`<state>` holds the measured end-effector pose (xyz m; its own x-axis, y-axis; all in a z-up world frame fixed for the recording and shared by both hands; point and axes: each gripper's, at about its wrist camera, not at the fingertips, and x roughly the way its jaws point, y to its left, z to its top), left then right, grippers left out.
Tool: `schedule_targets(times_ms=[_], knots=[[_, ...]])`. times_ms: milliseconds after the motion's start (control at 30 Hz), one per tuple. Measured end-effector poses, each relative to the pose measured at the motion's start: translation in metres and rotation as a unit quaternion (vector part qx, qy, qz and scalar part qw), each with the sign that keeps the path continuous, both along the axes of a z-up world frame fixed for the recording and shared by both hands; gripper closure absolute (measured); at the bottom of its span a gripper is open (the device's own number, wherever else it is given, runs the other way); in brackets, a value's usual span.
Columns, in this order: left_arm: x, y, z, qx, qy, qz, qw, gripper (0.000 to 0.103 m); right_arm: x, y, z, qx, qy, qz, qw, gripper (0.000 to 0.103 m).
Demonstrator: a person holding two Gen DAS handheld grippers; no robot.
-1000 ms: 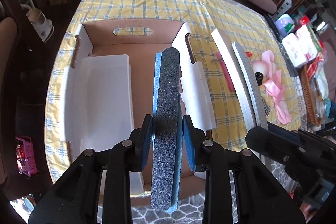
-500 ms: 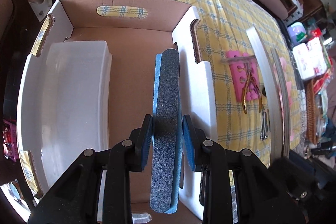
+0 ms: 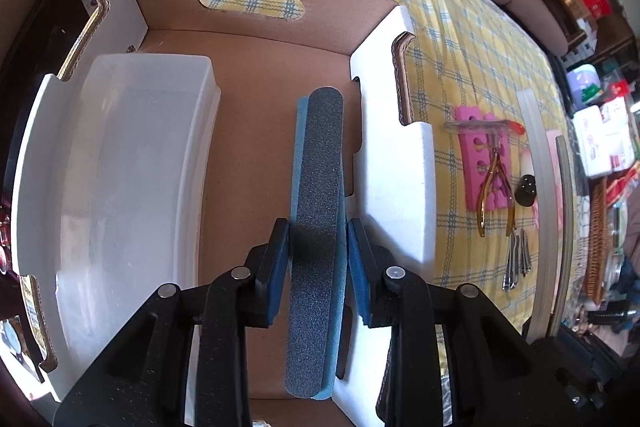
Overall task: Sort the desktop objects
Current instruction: 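Lower the black-blue file into the tray with the left gripper while the right holds the grey file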
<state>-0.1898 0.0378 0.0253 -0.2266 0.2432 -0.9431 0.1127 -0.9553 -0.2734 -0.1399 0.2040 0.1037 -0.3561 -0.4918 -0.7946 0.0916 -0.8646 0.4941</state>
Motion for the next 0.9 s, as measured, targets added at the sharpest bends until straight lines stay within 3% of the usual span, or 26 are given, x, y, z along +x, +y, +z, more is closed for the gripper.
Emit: schedule_targets(times_ms=[200, 367, 533, 667, 900], knots=[[0.005, -0.004, 0.004, 0.006, 0.004, 0.005, 1.0, 0.068, 0.001, 0.002, -0.002, 0.002, 0.0, 0.0, 1.0, 0.084], [0.011, -0.016, 0.016, 0.037, 0.015, 0.015, 0.9991, 0.049, 0.004, 0.0, 0.001, 0.006, 0.004, 0.0, 1.0, 0.084], [0.019, -0.032, 0.047, 0.058, 0.042, 0.007, 0.9974, 0.048, 0.004, -0.006, 0.01, 0.012, 0.008, -0.002, 1.0, 0.084], [0.025, -0.053, 0.07, 0.051, 0.065, 0.003, 0.9966, 0.044, 0.002, -0.02, 0.019, 0.021, 0.012, 0.0, 1.0, 0.084], [0.038, -0.096, 0.085, 0.05, 0.08, -0.001, 0.9956, 0.044, -0.009, -0.057, 0.02, 0.036, 0.01, 0.002, 0.999, 0.084]])
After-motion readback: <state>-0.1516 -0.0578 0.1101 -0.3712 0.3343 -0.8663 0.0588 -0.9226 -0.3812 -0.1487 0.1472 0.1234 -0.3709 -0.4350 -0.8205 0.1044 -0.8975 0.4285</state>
